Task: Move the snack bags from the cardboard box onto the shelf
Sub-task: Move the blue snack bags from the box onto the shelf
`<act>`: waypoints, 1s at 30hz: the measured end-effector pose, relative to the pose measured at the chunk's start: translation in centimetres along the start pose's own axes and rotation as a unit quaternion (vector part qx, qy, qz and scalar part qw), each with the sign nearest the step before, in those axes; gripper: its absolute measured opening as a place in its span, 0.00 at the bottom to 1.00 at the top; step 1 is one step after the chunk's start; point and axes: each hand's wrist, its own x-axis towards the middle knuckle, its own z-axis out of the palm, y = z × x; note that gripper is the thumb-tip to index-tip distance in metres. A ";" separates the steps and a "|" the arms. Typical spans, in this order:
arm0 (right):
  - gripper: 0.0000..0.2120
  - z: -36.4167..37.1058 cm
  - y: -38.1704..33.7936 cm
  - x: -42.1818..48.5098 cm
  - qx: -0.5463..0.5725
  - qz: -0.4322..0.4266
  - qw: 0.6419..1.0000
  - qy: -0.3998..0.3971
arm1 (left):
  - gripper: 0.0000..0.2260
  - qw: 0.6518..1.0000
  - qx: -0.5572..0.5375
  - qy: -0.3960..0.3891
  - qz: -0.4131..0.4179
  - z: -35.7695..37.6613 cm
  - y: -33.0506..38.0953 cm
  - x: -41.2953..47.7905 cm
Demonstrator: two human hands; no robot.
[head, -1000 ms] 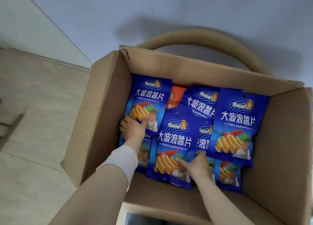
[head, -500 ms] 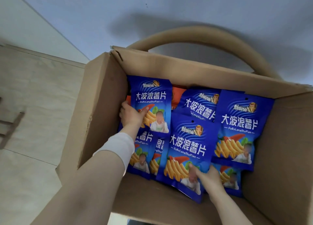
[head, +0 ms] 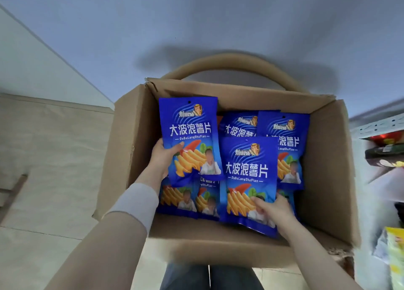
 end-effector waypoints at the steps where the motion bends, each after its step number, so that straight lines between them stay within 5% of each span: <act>1: 0.14 -0.8 -0.3 -1.1 0.019 -0.014 1.000 0.012 | 0.17 1.000 -0.015 -0.002 0.016 -0.3 0.5 -1.2; 8: 0.12 -6.6 0.8 -12.5 0.172 -0.101 0.978 0.060 | 0.14 0.989 -0.025 -0.127 0.069 -0.1 4.5 -10.0; 14: 0.09 -11.5 5.3 -20.4 0.188 -0.153 0.955 0.170 | 0.07 0.959 0.023 -0.239 0.153 6.6 6.9 -18.6; 16: 0.04 -14.2 7.4 -23.1 0.217 -0.173 0.936 0.217 | 0.04 0.938 0.051 -0.281 0.196 10.3 7.7 -22.2; 21: 0.09 -23.1 12.6 -29.8 0.270 -0.213 0.870 0.354 | 0.04 0.870 0.106 -0.391 0.281 21.2 8.3 -31.9; 30: 0.10 -39.6 23.5 -38.9 0.359 -0.217 0.753 0.508 | 0.04 0.736 0.170 -0.525 0.392 41.0 0.1 -50.8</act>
